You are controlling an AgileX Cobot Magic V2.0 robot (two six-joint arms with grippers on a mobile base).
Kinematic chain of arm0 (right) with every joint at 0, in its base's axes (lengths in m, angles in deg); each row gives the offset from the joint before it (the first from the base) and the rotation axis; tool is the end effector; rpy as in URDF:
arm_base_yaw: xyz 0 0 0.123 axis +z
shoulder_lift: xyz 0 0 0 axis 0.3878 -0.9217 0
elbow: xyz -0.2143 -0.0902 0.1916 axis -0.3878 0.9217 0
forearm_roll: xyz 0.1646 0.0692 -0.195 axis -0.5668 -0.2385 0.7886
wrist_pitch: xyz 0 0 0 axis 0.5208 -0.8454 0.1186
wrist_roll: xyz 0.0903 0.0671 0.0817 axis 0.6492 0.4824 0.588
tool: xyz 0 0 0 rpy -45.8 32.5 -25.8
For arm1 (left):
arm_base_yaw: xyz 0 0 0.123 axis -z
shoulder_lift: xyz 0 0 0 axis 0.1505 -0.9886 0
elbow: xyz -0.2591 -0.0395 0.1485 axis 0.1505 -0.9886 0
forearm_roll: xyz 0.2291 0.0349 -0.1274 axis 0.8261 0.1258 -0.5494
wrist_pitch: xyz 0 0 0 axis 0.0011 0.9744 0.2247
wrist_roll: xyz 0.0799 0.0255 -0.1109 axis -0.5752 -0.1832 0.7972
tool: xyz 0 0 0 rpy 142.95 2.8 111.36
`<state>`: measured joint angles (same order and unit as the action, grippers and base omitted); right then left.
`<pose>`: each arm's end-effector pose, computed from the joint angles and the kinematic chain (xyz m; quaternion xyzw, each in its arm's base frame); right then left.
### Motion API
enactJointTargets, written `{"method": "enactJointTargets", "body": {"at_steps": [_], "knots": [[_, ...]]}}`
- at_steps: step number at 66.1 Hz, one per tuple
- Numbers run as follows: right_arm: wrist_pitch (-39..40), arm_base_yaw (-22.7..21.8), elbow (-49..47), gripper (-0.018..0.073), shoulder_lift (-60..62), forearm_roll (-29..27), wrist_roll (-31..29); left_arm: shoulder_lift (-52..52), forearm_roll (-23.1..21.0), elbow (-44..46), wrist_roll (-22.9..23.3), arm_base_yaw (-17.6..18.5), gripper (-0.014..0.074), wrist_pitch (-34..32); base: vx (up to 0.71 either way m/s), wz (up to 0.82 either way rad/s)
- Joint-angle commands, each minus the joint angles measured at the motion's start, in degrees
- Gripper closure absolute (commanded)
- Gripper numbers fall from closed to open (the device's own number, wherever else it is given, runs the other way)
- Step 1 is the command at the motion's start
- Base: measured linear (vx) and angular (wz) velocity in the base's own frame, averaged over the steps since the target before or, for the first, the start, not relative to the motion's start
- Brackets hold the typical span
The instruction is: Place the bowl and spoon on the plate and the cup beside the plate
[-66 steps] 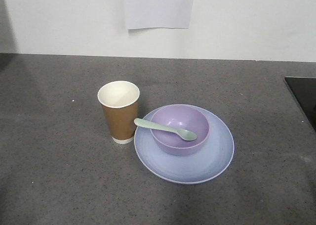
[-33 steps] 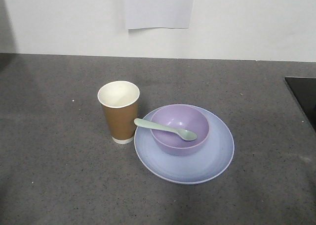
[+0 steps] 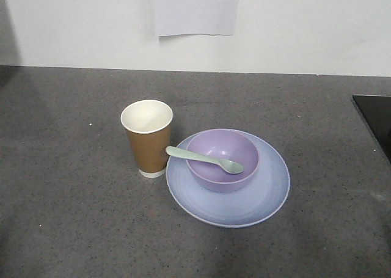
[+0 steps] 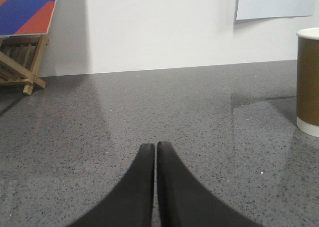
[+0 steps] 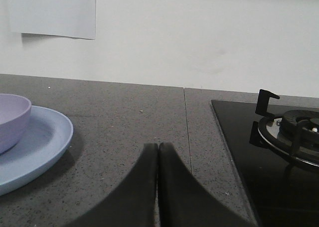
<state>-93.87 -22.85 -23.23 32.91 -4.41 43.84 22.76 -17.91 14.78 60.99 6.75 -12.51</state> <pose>0.1011 -0.0015 0.1950 -0.0136 0.7123 -0.0209 0.7015 0.1009 0.0026 0.1893 -0.0088 0.7304 0.0107 0.6829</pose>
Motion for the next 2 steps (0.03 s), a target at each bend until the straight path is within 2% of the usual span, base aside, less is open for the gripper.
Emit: {"method": "enactJointTargets", "body": {"at_steps": [1,2], "knots": [[4.1,-0.3,0.5,0.0566,0.3,0.3,-0.1,0.9,0.0,1.1,0.6,0.3,0.0603,-4.0,0.0,0.0],[4.1,-0.3,0.5,0.0566,0.3,0.3,-0.1,0.9,0.0,1.1,0.6,0.3,0.0603,-4.0,0.0,0.0]]}}
